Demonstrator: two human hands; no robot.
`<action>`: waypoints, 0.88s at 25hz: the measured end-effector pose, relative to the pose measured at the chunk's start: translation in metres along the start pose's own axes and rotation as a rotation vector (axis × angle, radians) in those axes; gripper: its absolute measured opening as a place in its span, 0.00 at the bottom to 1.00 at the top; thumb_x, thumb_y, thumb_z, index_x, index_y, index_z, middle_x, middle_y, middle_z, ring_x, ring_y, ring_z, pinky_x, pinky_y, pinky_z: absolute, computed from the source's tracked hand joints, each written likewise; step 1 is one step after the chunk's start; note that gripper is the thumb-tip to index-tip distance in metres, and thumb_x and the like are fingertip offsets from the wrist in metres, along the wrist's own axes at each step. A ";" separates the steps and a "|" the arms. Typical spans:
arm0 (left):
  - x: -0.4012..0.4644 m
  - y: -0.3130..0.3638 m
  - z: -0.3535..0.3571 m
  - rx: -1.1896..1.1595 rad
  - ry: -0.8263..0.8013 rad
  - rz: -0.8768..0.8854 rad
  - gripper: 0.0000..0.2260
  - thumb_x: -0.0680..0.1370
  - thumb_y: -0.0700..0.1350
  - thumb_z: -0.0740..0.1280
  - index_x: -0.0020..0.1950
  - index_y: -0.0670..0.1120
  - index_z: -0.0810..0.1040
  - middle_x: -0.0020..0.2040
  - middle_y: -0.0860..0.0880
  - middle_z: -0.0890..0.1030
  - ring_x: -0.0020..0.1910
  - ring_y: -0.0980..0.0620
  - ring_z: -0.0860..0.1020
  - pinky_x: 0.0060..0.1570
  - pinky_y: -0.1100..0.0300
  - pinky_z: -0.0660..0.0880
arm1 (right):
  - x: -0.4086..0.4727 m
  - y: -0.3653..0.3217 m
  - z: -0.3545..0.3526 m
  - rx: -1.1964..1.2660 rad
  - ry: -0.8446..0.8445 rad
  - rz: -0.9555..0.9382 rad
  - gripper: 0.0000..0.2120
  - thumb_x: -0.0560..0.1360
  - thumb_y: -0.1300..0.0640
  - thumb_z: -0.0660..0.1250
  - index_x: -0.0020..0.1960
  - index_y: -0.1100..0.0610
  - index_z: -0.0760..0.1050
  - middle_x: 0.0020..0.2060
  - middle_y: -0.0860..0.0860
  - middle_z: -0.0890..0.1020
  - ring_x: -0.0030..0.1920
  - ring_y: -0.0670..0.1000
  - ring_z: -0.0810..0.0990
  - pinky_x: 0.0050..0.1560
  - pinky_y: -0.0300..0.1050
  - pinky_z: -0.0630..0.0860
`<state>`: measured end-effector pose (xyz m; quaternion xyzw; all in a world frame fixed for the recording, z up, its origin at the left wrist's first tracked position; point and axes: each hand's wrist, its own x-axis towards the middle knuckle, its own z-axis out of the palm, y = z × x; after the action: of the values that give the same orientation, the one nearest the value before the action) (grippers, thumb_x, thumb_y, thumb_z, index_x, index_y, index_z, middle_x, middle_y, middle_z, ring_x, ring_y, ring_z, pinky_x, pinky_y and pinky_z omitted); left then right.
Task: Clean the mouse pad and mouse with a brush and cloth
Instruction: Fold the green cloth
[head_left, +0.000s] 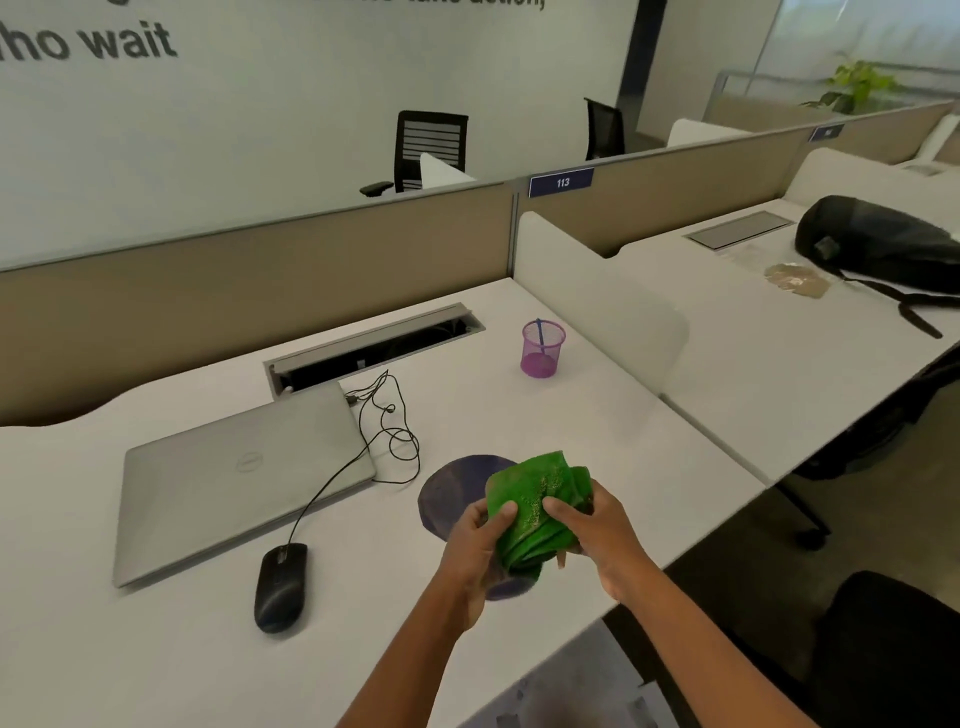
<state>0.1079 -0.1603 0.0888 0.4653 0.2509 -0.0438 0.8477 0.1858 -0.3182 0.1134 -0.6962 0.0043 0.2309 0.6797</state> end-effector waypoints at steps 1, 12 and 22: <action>0.007 0.001 0.004 0.004 0.003 -0.008 0.28 0.70 0.51 0.77 0.66 0.46 0.72 0.58 0.39 0.84 0.55 0.39 0.85 0.51 0.38 0.82 | 0.006 -0.003 -0.003 -0.007 0.013 -0.007 0.15 0.73 0.57 0.76 0.57 0.54 0.78 0.48 0.54 0.86 0.47 0.53 0.86 0.38 0.47 0.83; 0.121 0.028 0.066 0.101 0.192 0.096 0.28 0.73 0.46 0.79 0.67 0.47 0.69 0.55 0.36 0.84 0.45 0.32 0.85 0.48 0.37 0.82 | 0.137 -0.036 -0.059 -0.273 0.023 -0.102 0.13 0.73 0.55 0.75 0.56 0.53 0.77 0.48 0.54 0.84 0.48 0.55 0.85 0.46 0.55 0.84; 0.228 0.025 0.105 0.435 0.418 0.086 0.21 0.80 0.43 0.71 0.72 0.49 0.70 0.51 0.44 0.84 0.47 0.46 0.85 0.47 0.50 0.83 | 0.259 -0.030 -0.113 -0.485 0.033 -0.087 0.20 0.74 0.56 0.74 0.64 0.55 0.74 0.50 0.53 0.83 0.48 0.52 0.83 0.49 0.49 0.81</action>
<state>0.3544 -0.1948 0.0480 0.6449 0.3847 0.0358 0.6594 0.4625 -0.3428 0.0538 -0.8421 -0.0701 0.1842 0.5020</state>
